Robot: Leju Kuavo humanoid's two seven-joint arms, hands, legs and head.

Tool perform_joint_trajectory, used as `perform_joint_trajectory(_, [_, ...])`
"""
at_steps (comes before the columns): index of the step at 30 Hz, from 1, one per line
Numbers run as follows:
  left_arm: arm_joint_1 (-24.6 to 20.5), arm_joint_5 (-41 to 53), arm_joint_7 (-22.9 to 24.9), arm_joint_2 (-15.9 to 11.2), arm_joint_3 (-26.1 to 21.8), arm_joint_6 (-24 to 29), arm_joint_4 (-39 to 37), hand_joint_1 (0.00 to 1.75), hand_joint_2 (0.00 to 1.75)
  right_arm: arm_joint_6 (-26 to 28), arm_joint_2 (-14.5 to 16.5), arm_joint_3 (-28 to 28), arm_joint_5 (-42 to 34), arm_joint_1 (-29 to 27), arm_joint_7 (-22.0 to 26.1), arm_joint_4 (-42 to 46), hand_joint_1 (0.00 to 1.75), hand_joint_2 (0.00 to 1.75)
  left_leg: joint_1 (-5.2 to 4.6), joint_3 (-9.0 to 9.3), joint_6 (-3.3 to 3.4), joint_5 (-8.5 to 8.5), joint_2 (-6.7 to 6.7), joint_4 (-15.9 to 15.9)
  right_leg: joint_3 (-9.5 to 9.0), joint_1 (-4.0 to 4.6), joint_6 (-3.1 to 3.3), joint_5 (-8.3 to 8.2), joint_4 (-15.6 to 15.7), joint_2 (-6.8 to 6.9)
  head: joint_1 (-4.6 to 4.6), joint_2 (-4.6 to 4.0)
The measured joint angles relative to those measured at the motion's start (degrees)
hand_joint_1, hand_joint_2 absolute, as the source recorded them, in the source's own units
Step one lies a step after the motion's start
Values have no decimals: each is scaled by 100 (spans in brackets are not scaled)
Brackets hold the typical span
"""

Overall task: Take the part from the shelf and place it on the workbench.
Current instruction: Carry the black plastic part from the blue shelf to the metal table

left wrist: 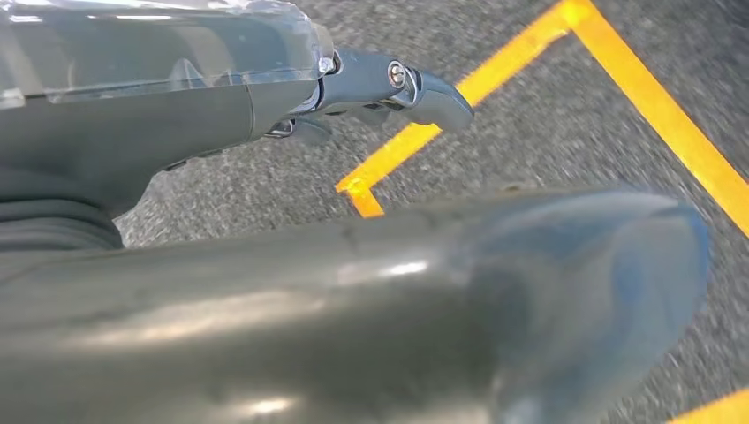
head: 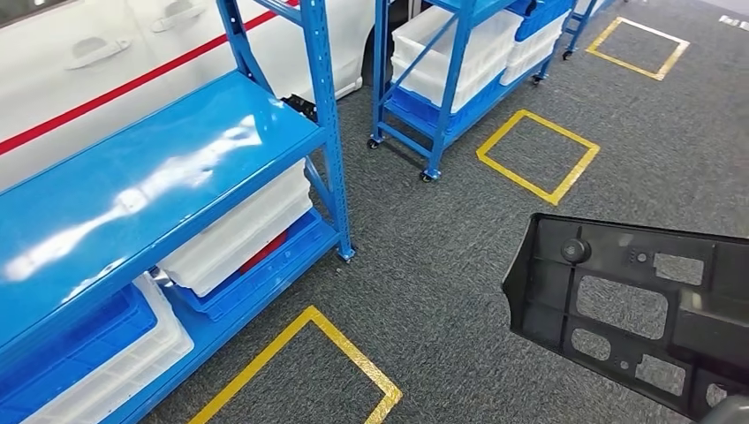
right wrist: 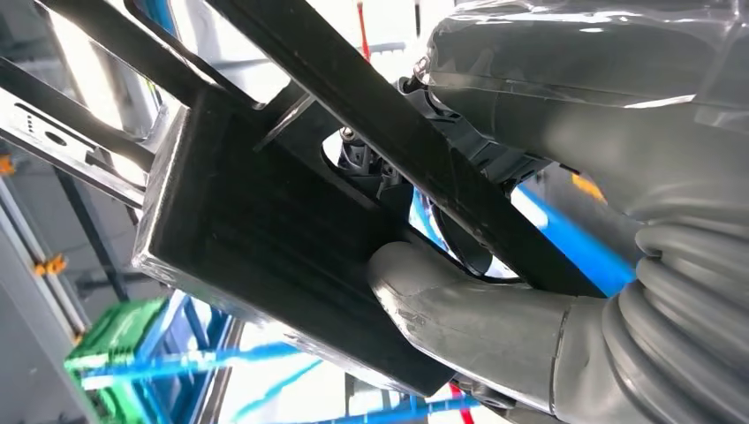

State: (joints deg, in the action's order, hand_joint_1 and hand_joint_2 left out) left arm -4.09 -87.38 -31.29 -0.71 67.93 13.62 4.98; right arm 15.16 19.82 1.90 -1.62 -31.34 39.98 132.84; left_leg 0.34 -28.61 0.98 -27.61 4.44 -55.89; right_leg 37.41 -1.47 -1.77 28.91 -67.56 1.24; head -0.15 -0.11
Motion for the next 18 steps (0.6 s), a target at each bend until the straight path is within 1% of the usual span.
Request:
perform_joint_trajectory(1, [-8, 0, 2, -8, 0, 0, -3, 0, 0, -4, 0, 0, 23, 3, -1, -7, 175, 175, -9, 6, -33, -23, 62, -22, -231, 8, 17, -110, 377, 140, -1, 0])
perform_joint_trajectory(2, [-14, 0, 3, -17, -1, 0, -7, 0, 0, -7, 1, 0, 46, 4, -3, -13, 175, 175, -19, 15, -70, -49, 118, -48, -403, 17, 49, -183, 671, 246, -4, 0])
perform_joint_trajectory(3, [-21, 0, 5, -28, -1, 0, -10, 0, 0, -10, 3, 0, 73, 5, -5, -20, 175, 175, -31, 30, -107, -71, 168, -68, -479, 34, 91, -196, 814, 312, -10, 0])
perform_joint_trajectory(4, [-27, 0, 10, -38, -2, 1, -13, 0, 0, -13, 5, 0, 104, 5, -8, -28, 175, 175, -39, 44, -141, -83, 219, -74, -476, 55, 139, -179, 832, 302, -16, 0])
perform_joint_trajectory(5, [-35, 0, 14, -41, -2, 1, -13, 0, 0, -13, 9, 0, 142, 2, -9, -33, 175, 175, -34, 67, -172, -91, 276, -77, -459, 57, 178, -194, 839, 227, -20, 0])
perform_joint_trajectory(6, [-46, 0, 17, -45, -1, 1, -13, 0, 0, -8, 12, 0, 183, -2, -10, -38, 175, 175, -19, 80, -210, -115, 254, -89, -448, 54, 217, -208, 849, 161, -22, 0])
perform_joint_trajectory(7, [-52, 0, 19, -50, -1, 1, -13, 0, 0, 3, 15, 0, 226, -2, -10, -40, 175, 175, -1, 62, -242, -186, 149, -155, -437, 45, 255, -227, 860, 98, -23, 0])
perform_joint_trajectory(8, [-53, 0, 18, -55, 0, 0, -13, 0, 0, 19, 19, 0, 270, -1, -10, -45, 175, 175, 15, -12, -267, -326, -7, -337, -424, 33, 293, -249, 873, 34, -26, 0])
perform_joint_trajectory(9, [-46, 0, 18, -60, 1, 0, -13, 0, 0, 37, 22, 0, 305, 0, -10, -52, 175, 175, 28, -142, -284, -519, -193, -636, -409, 30, 324, -267, 878, -26, -28, 0])
perform_joint_trajectory(10, [-33, 0, 19, -63, 2, 1, -13, 0, 0, 61, 24, 0, 341, 3, -10, -61, 175, 175, 30, -318, -286, -729, -316, -1025, -387, 38, 349, -281, 878, -95, -31, 0])
perform_joint_trajectory(11, [-18, 0, 22, -64, 4, 1, -13, 0, 0, 90, 24, 0, 377, 3, -11, -73, 175, 175, 30, -502, -283, -896, -368, -1420, -366, 52, 367, -293, 875, -173, -32, 0])
perform_joint_trajectory(12, [-7, 0, 27, -66, 7, 2, -13, 0, 0, 125, 24, 0, 417, 1, -11, -84, 175, 175, 29, -632, -275, -960, -385, -1684, -351, 66, 378, -304, 871, -257, -31, 0])
perform_joint_trajectory(13, [-1, 0, 33, -69, 10, 2, -13, 0, 0, 166, 24, 0, 459, -1, -11, -94, 175, 175, 28, -673, -259, -908, -395, -1751, -342, 79, 382, -312, 865, -345, -31, 0])
perform_joint_trajectory(14, [1, 0, 40, -75, 15, 2, -13, 0, 0, 210, 24, 0, 500, -2, -12, -103, 175, 175, 26, -611, -235, -750, -413, -1595, -341, 89, 381, -318, 857, -432, -31, 0])
perform_joint_trajectory(15, [-1, 0, 46, -85, 22, 2, -14, 0, 0, 256, 24, 0, 539, -3, -12, -109, 175, 175, 23, -460, -202, -524, -468, -1254, -344, 96, 375, -323, 850, -515, -31, 0])
perform_joint_trajectory(16, [-2, 0, 50, -102, 31, 3, -17, 0, 0, 313, 24, 0, 577, -2, -12, -114, 175, 175, 20, -284, -161, -331, -618, -848, -344, 100, 363, -331, 842, -591, -28, 0])
perform_joint_trajectory(17, [-2, 0, 51, -118, 39, 3, -20, 0, 0, 379, 24, 0, 614, 1, -13, -117, 175, 175, 18, -140, -132, -195, -760, -494, -334, 102, 344, -341, 832, -667, -26, 0])
perform_joint_trajectory(18, [-1, 0, 51, -132, 46, 4, -24, 0, 0, 452, 25, 0, 656, 2, -14, -119, 175, 175, 11, -52, -111, -127, -872, -264, -313, 94, 313, -359, 827, -736, -26, 0])
